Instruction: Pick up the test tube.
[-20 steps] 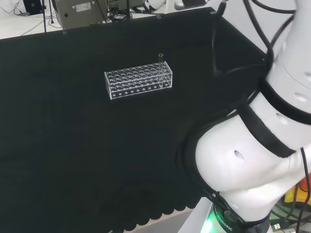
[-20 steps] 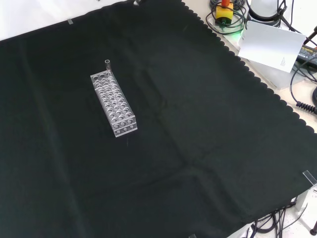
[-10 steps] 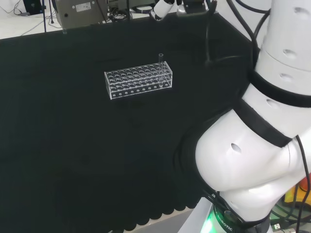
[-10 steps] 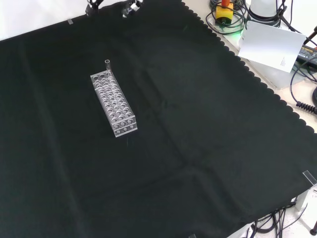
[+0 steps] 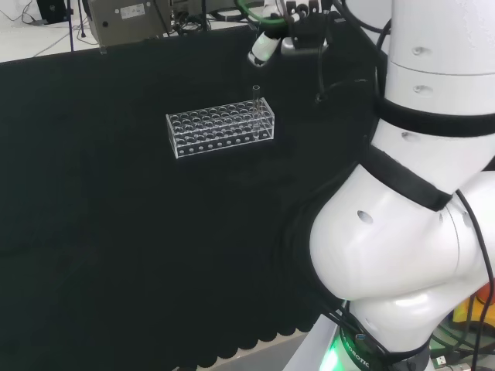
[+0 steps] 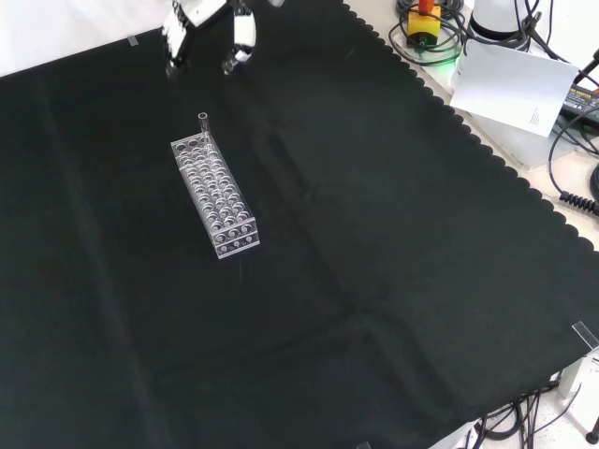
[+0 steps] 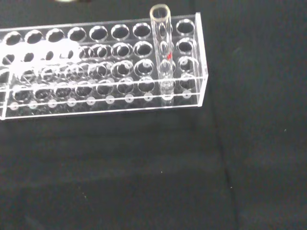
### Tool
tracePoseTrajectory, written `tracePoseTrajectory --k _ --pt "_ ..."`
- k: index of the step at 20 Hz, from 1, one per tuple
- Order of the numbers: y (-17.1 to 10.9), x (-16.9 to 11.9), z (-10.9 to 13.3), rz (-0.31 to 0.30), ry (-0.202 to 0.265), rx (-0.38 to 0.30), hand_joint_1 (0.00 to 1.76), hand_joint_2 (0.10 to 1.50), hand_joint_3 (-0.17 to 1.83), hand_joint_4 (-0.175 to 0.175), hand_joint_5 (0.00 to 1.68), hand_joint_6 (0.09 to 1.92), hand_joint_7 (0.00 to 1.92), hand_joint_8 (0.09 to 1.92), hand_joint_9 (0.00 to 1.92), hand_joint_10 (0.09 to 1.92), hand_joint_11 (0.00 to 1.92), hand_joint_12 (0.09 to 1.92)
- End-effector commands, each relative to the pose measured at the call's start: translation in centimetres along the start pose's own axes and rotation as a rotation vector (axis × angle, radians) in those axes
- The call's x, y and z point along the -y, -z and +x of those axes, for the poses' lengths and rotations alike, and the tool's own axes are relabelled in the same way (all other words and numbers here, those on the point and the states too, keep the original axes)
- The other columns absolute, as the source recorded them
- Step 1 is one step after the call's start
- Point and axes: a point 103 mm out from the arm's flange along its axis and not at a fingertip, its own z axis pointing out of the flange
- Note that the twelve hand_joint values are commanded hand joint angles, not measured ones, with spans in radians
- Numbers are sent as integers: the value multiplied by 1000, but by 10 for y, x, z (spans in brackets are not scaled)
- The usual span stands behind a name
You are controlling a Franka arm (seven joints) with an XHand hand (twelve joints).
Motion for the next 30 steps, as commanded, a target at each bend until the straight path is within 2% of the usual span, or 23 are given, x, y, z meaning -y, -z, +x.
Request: tracePoseTrajectory --k 1,7,10,13,18,30 --pt "-14 -31 -2 15 -10 -11 820 675 594 -105 533 87 608 782 508 752 337 1426" --pt "-25 -52 -2 42 -23 29 859 649 638 -114 574 93 690 772 567 727 375 1403" --pt "-33 -58 1 20 -21 45 924 611 689 -119 628 138 786 748 647 684 423 1372" --pt "-38 -64 5 -2 -18 55 1000 571 751 -122 704 286 880 721 754 617 490 1337" --pt "-43 -72 9 -8 -10 63 1069 544 806 -124 705 546 945 712 843 568 544 1316" --pt "-64 -81 21 5 17 64 1136 532 844 -119 728 647 1012 716 910 556 581 1298"
